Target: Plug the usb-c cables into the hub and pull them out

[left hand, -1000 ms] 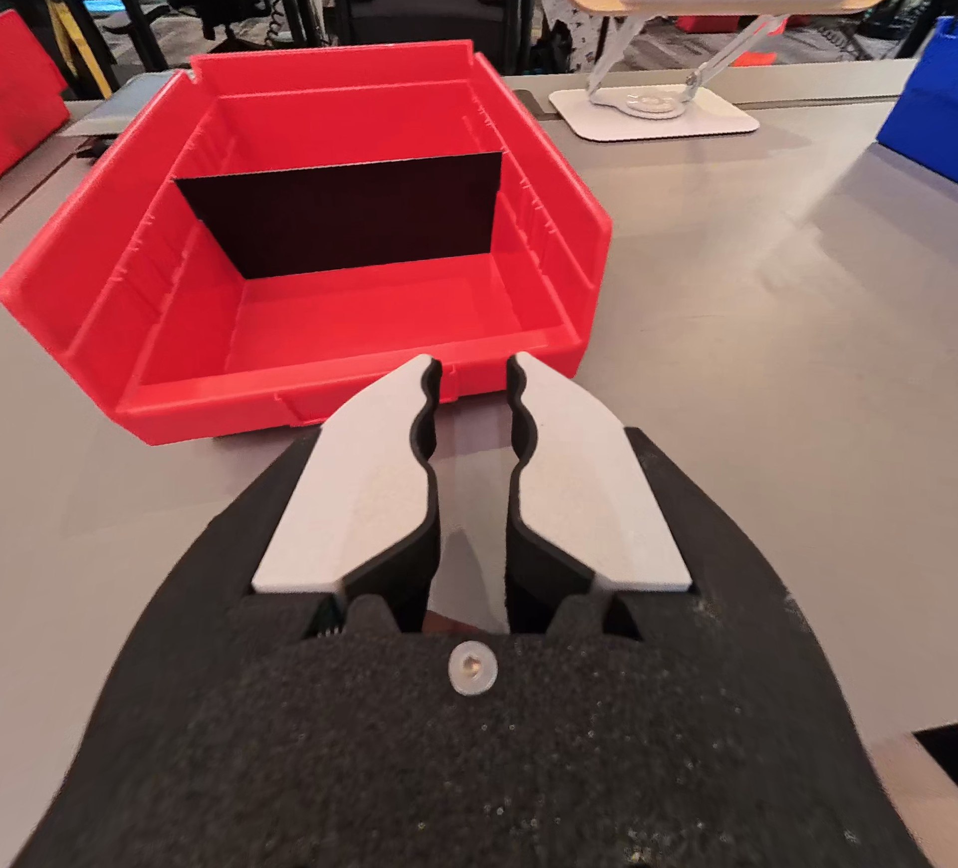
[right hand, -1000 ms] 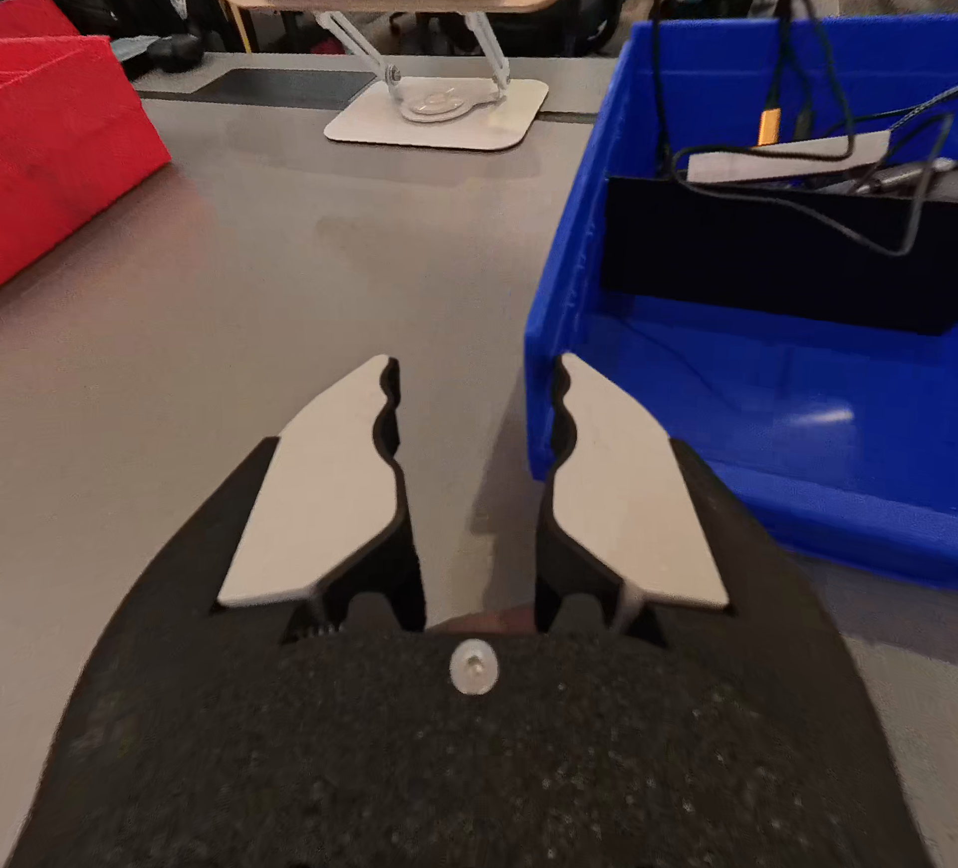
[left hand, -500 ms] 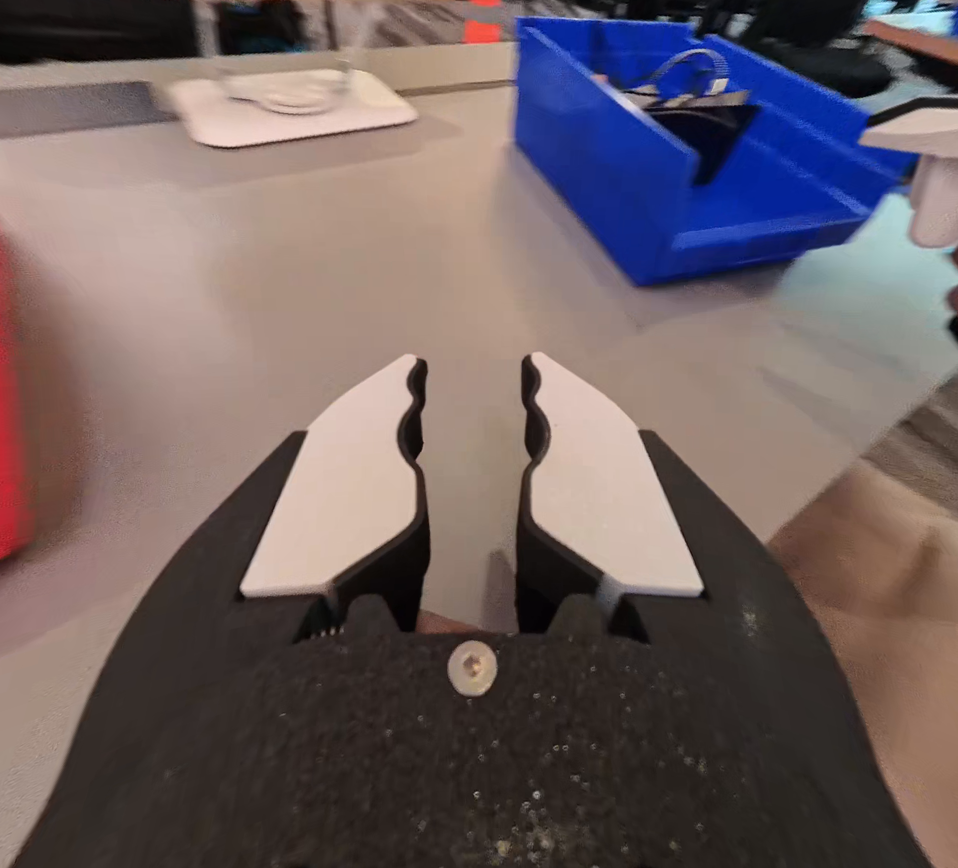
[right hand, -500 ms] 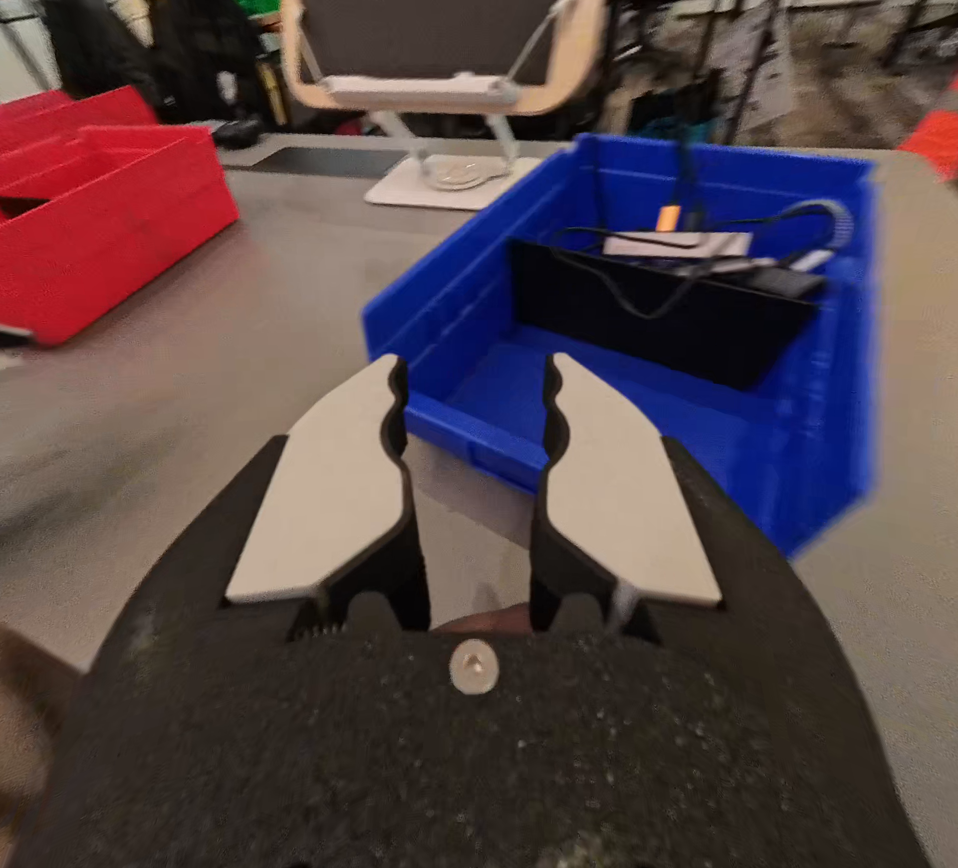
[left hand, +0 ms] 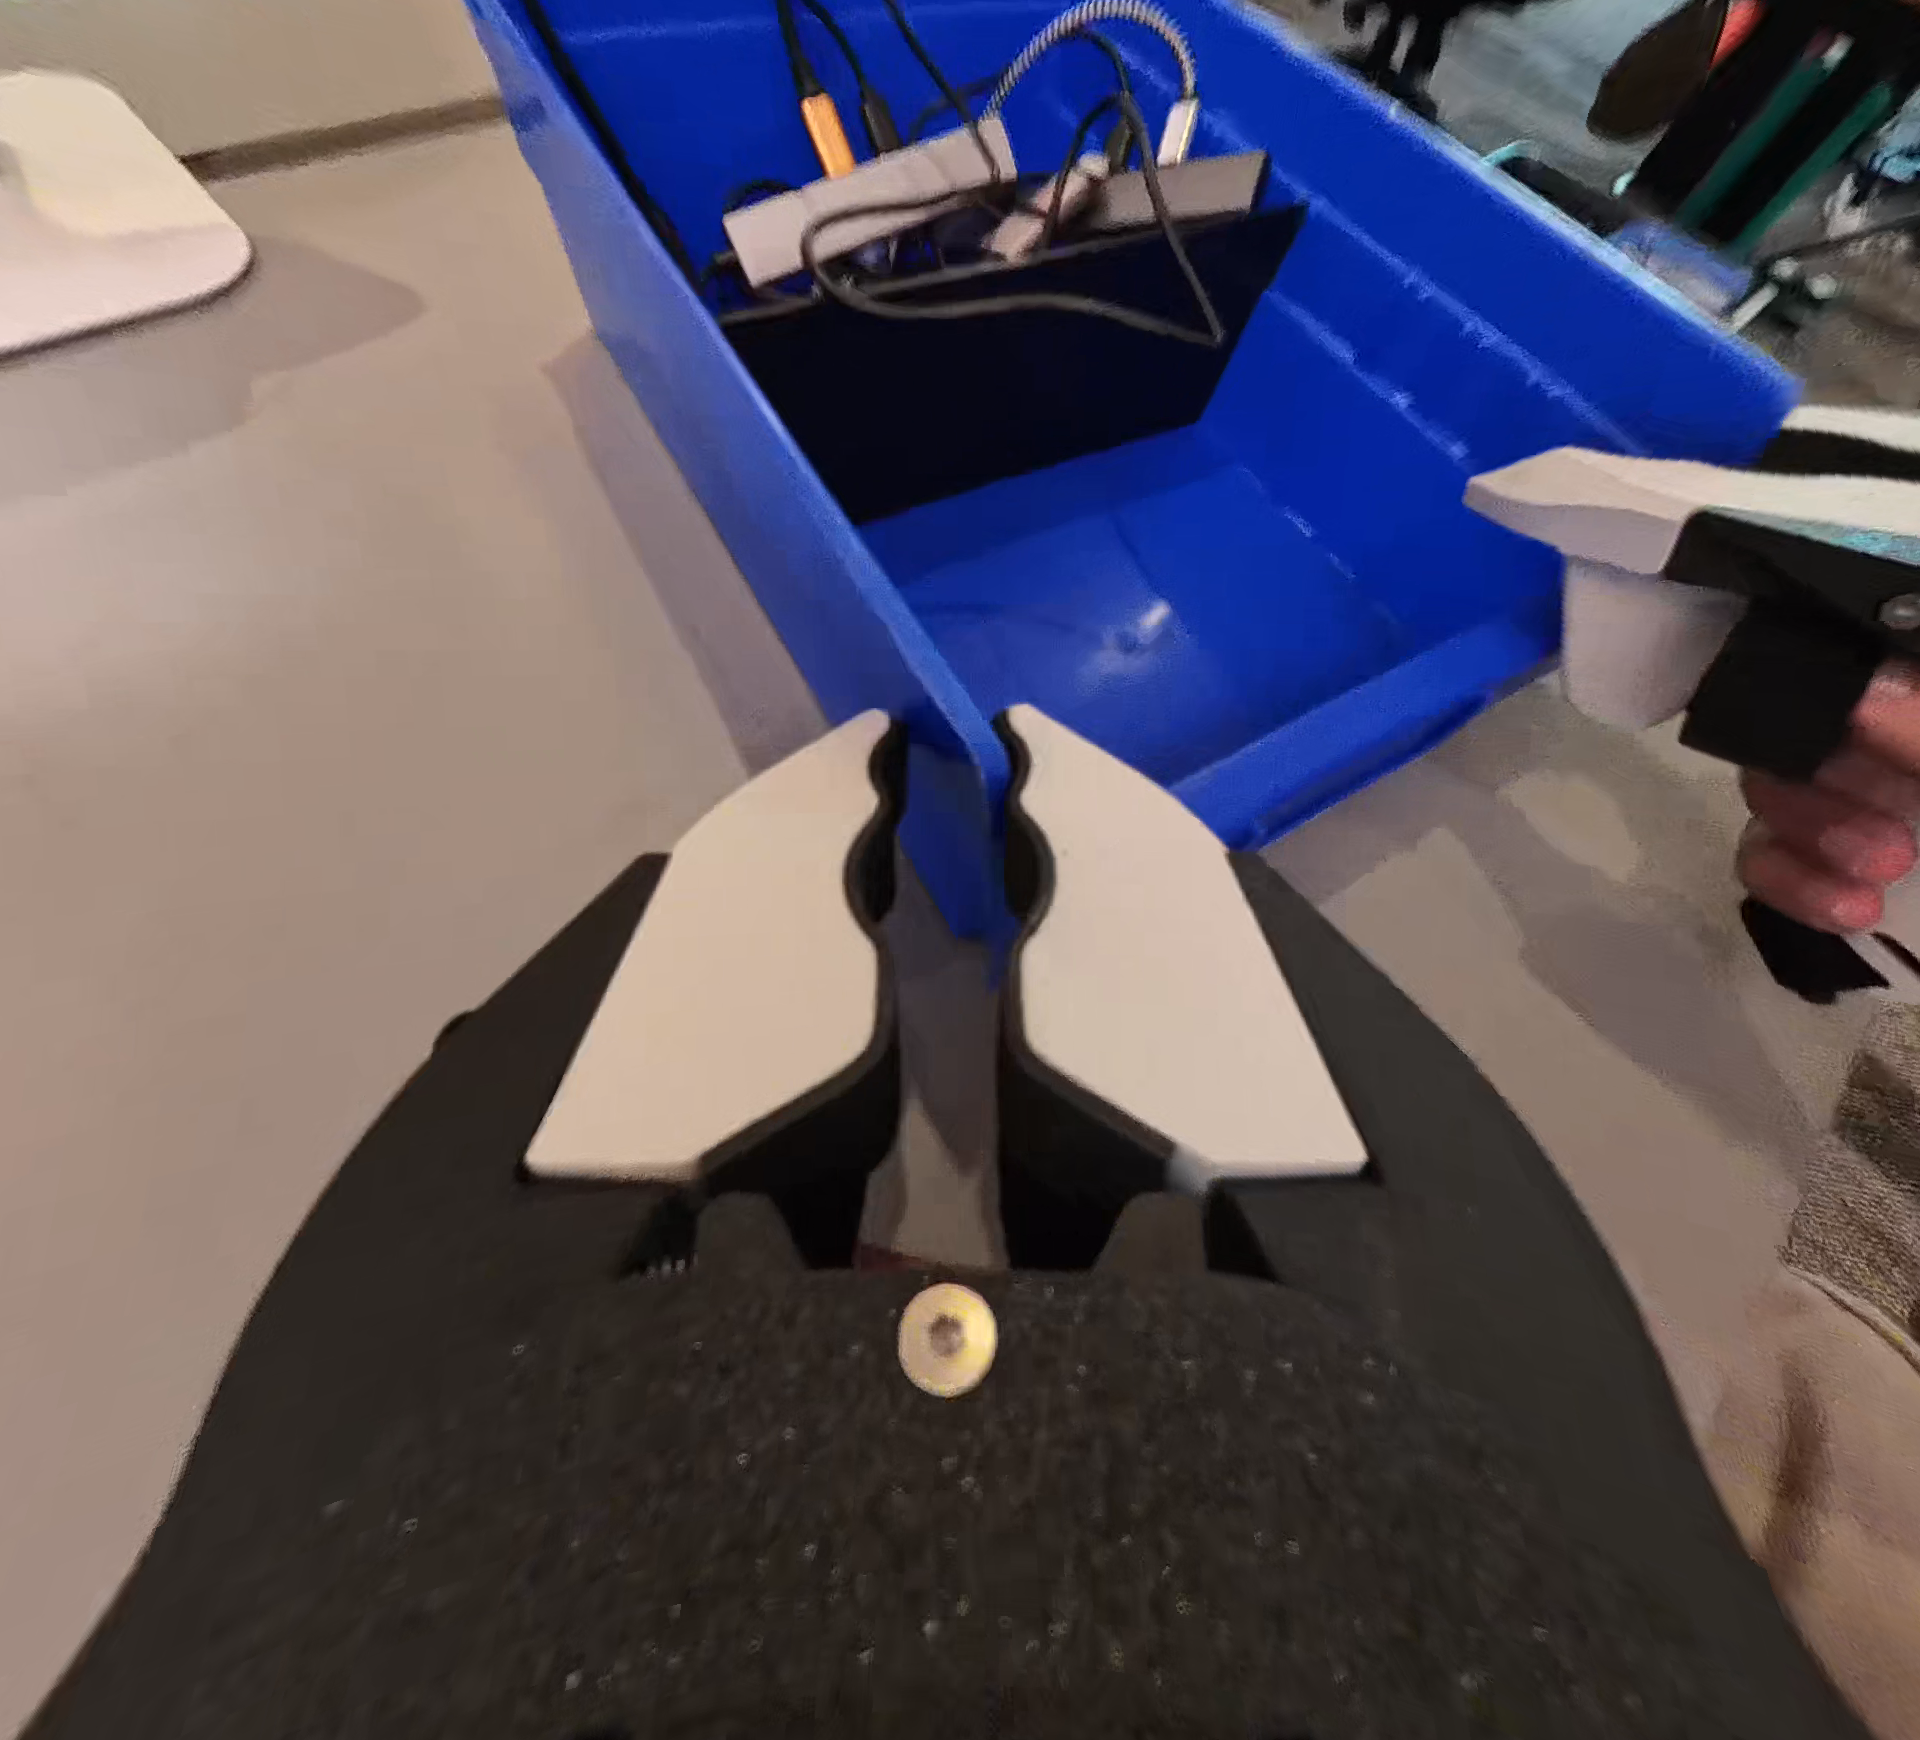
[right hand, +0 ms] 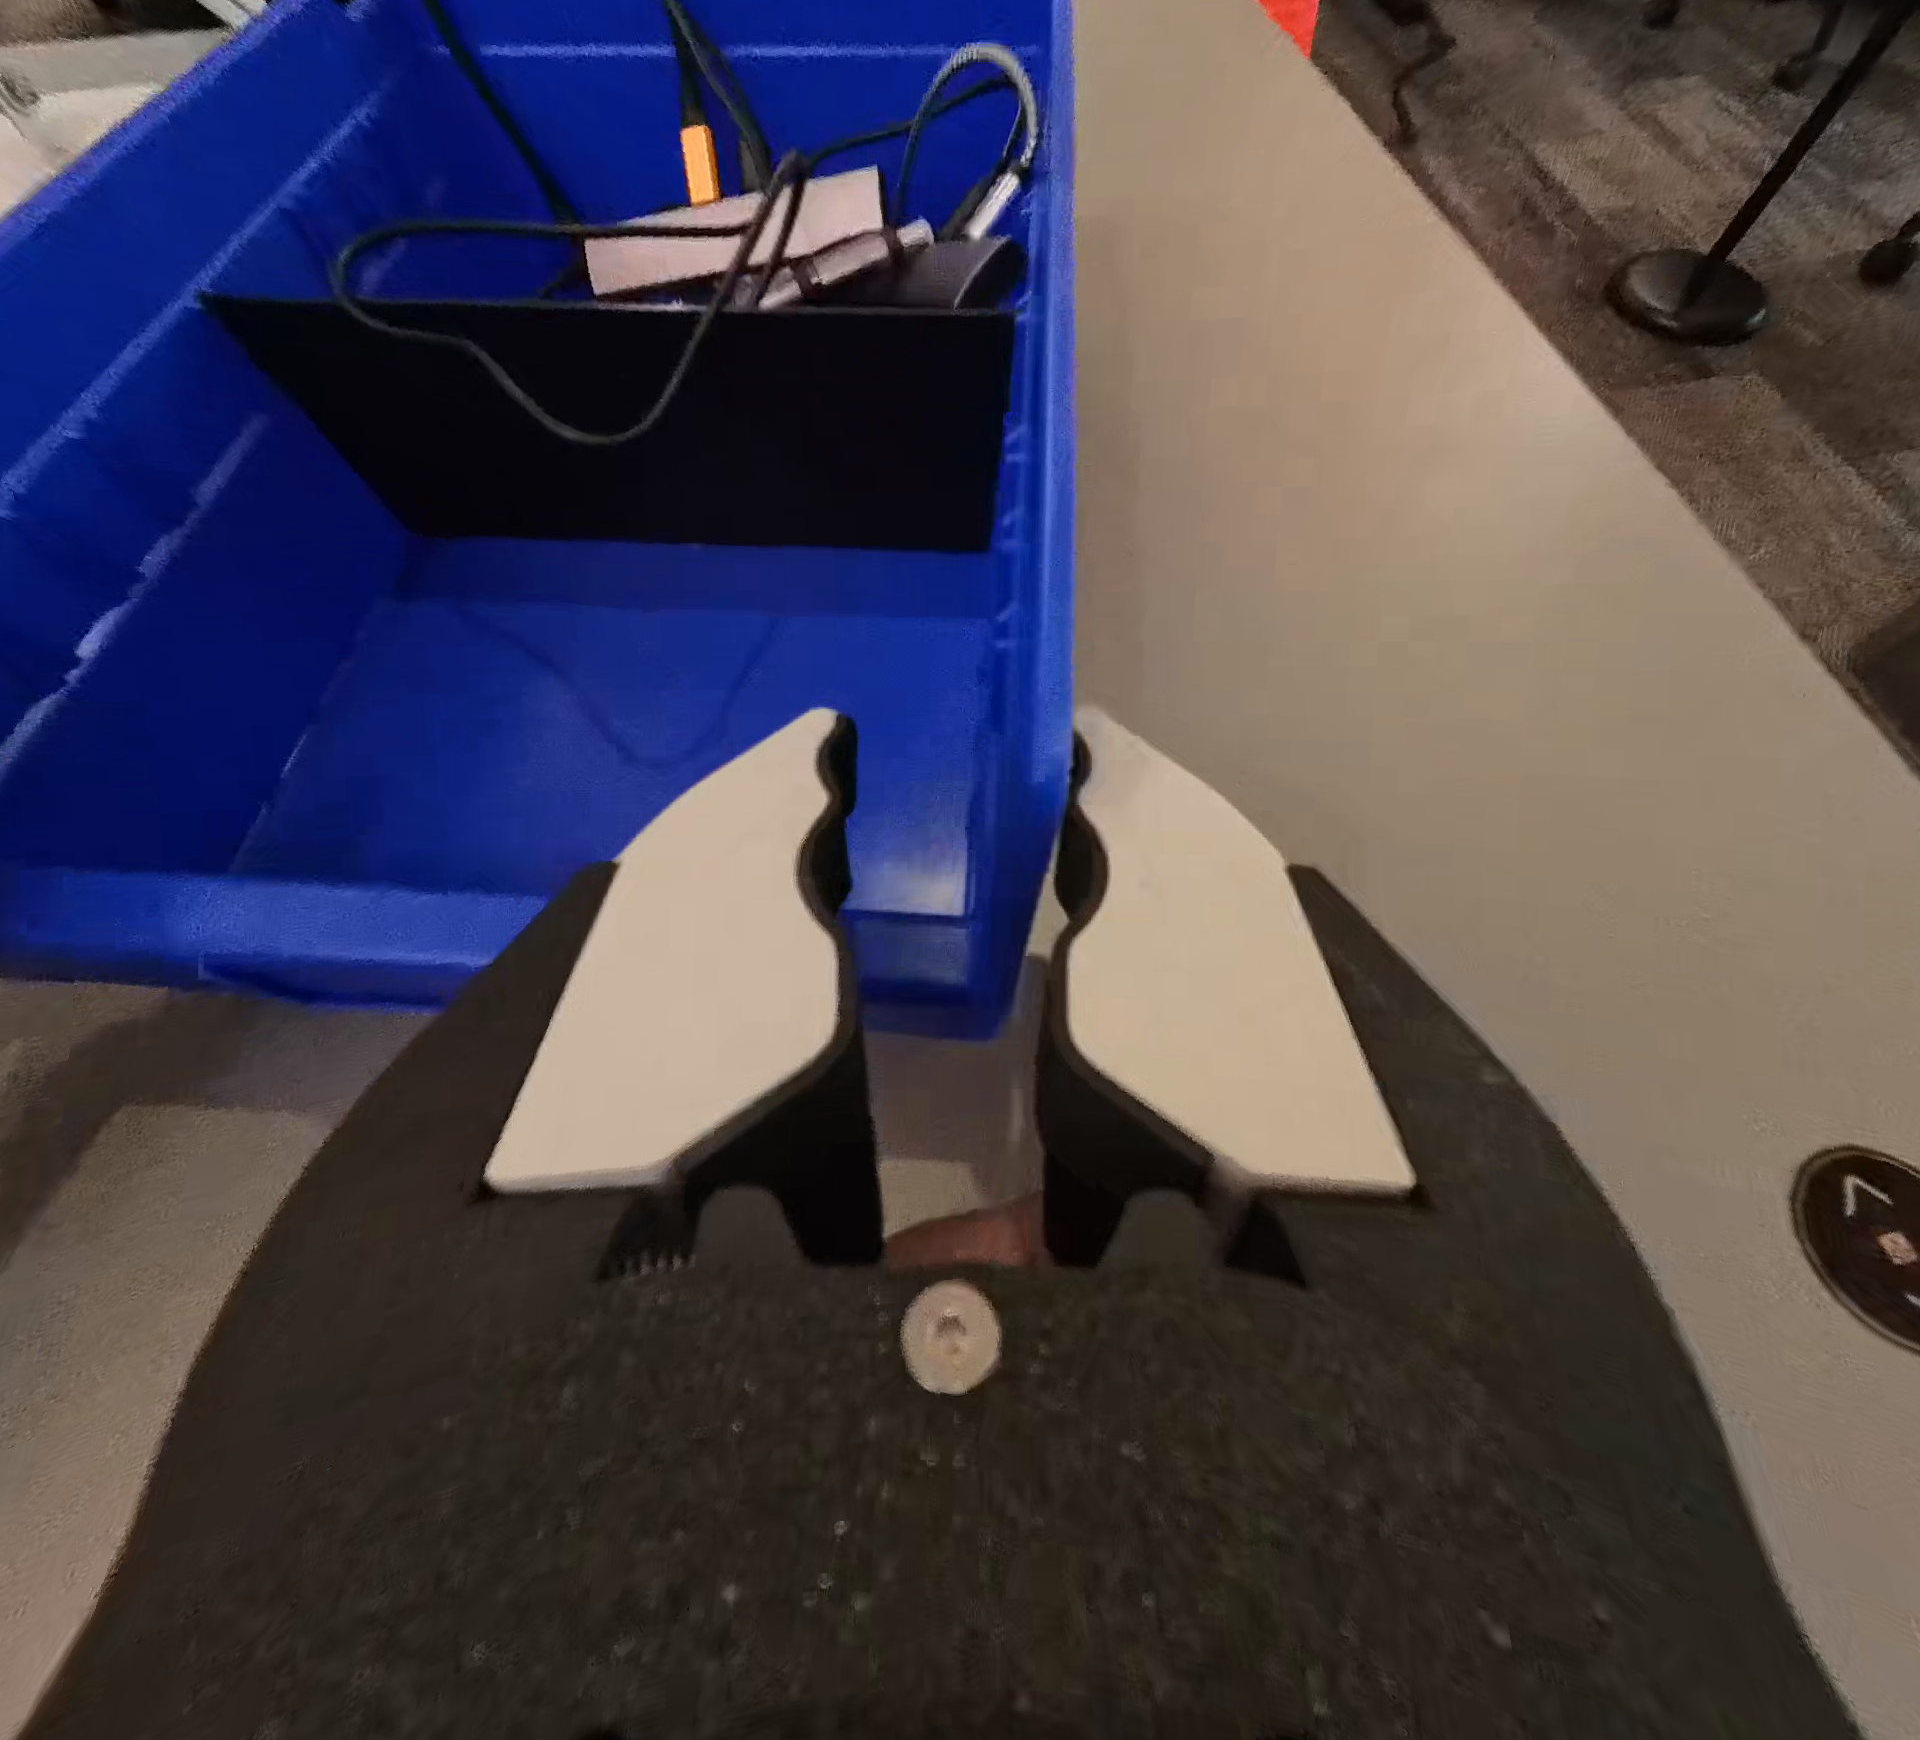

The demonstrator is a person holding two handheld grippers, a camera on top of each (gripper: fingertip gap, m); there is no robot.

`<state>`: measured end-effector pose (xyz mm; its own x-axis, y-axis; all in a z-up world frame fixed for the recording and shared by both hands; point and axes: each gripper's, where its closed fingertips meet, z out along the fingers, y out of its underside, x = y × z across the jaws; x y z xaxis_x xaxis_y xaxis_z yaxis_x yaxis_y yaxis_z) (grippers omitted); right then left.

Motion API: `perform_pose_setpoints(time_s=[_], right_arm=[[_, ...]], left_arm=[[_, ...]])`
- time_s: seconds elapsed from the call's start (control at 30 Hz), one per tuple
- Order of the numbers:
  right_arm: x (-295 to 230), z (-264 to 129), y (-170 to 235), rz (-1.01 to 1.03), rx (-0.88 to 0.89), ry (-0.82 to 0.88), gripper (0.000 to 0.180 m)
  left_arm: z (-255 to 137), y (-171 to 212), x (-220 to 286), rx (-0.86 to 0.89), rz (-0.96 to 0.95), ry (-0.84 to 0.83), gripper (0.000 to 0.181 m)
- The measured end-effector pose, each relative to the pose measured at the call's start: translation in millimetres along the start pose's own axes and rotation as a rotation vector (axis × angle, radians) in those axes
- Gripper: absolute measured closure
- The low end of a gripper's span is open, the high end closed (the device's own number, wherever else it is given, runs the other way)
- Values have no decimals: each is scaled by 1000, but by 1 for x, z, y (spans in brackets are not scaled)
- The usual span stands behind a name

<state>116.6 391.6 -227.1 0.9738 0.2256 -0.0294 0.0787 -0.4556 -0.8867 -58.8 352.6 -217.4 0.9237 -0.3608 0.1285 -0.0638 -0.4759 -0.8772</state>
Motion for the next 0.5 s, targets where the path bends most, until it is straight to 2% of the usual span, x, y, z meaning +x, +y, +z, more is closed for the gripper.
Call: perform_pose_setpoints(time_s=[0.07, 0.1, 0.23, 0.37, 0.5], right_arm=[[-1, -1, 2, 22, -4, 13, 161], [-2, -3, 1, 37, -6, 19, 177], [-24, -25, -6, 12, 12, 39, 177], [-68, -49, -12, 13, 73, -20, 177], [-135, -67, -17, -39, 153, -112, 177]], left_arm=[[2, 0, -7, -29, -40, -47, 168], [0, 0, -14, -30, -45, -94, 172], [-25, -6, -24, 38, 24, -208, 176], [-72, -1, -44, 110, 3, -269, 176], [-134, 16, -81, 156, -25, -346, 176]])
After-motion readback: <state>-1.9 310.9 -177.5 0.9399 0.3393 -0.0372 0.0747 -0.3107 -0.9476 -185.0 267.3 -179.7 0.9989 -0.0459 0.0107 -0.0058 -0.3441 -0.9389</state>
